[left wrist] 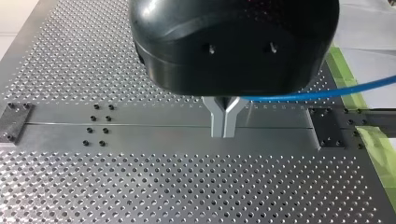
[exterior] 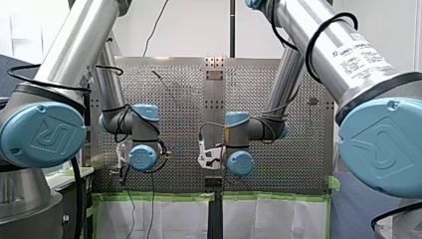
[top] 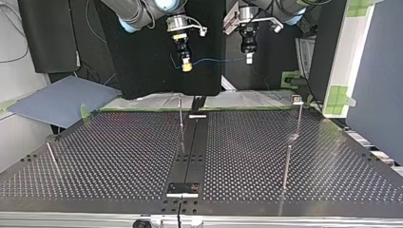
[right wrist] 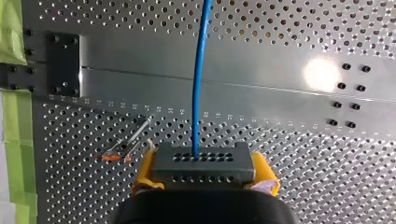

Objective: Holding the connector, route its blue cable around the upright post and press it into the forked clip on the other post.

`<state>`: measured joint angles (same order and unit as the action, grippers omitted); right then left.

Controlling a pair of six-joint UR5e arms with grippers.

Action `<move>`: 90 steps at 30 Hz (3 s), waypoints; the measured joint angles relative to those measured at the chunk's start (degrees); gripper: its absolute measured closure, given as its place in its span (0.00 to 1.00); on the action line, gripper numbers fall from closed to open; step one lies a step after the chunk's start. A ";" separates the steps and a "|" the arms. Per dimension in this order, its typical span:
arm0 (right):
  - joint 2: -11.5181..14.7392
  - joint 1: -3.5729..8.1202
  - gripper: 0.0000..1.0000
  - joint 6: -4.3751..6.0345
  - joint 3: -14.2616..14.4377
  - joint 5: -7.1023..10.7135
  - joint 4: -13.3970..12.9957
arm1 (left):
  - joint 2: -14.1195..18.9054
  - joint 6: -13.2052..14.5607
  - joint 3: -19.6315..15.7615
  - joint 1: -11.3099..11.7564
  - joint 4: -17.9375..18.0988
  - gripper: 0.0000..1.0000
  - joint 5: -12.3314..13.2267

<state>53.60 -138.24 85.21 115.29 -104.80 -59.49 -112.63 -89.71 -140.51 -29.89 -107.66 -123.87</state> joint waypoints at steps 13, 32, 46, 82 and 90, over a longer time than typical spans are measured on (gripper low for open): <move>5.95 -4.52 1.00 5.94 -1.65 -1.15 5.94 | 2.39 -4.11 5.18 0.62 -3.29 1.00 1.79; 15.04 -2.96 1.00 14.99 -4.81 -0.98 11.03 | 5.65 -5.50 8.44 8.16 -11.89 1.00 5.00; 18.44 -2.88 1.00 15.58 -11.31 1.45 15.86 | 12.94 -9.23 10.16 15.07 -19.21 1.00 7.11; 18.36 -0.15 1.00 14.65 -28.35 10.99 31.10 | 31.16 -13.56 28.15 19.83 -37.44 1.00 3.91; 18.31 1.26 1.00 14.71 -32.36 12.54 33.40 | 32.40 -12.96 32.26 20.84 -41.58 1.00 6.28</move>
<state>71.90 -136.98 99.92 82.93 -92.26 -26.09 -80.24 -102.67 -108.25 -9.05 -149.24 -117.59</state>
